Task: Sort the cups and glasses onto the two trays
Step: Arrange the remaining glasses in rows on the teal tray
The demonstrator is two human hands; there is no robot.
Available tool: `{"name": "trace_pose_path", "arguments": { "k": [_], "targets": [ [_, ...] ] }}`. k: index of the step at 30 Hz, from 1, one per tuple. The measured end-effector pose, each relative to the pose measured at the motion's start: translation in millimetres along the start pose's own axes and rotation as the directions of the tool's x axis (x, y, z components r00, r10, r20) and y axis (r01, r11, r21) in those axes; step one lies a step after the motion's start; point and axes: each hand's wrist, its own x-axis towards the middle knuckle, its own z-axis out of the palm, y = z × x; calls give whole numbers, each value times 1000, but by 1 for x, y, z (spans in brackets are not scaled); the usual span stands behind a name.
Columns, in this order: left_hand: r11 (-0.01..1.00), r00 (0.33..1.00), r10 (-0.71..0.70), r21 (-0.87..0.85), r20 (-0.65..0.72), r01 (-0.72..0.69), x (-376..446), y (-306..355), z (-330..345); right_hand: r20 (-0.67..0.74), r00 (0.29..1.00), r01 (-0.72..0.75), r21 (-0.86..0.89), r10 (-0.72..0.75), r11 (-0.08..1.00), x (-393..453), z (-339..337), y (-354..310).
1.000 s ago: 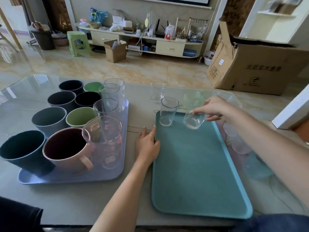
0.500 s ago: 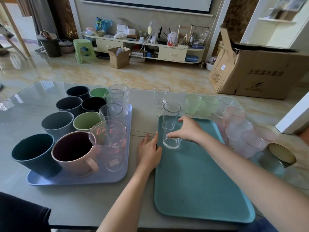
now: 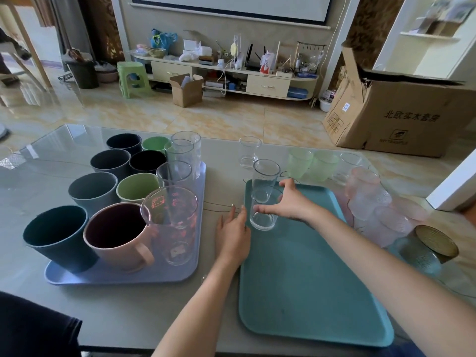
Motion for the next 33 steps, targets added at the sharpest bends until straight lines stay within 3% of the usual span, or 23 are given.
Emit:
{"name": "trace_pose_path", "arguments": {
  "k": [4,13,20,27,33],
  "targets": [
    [998,998,-56,25,-9,56,2,-1,1,31,1000,-3,49,1,999,6,-22,2],
    [1000,995,-23,1,98,23,11,-10,-11,-159,981,107,-24,-110,994,56,-66,-27],
    [999,999,-35,-42,-3,34,18,-13,-10,-60,983,149,-301,-174,942,135,-70,-63],
    [987,982,-125,-121,-140,108,28,-17,-5,4,986,156,-349,-166,924,197,-39,-73],
    [996,992,-86,-3,-90,86,28,-12,-11,43,992,126,-410,-119,903,228,-21,-75]
  ]
}}
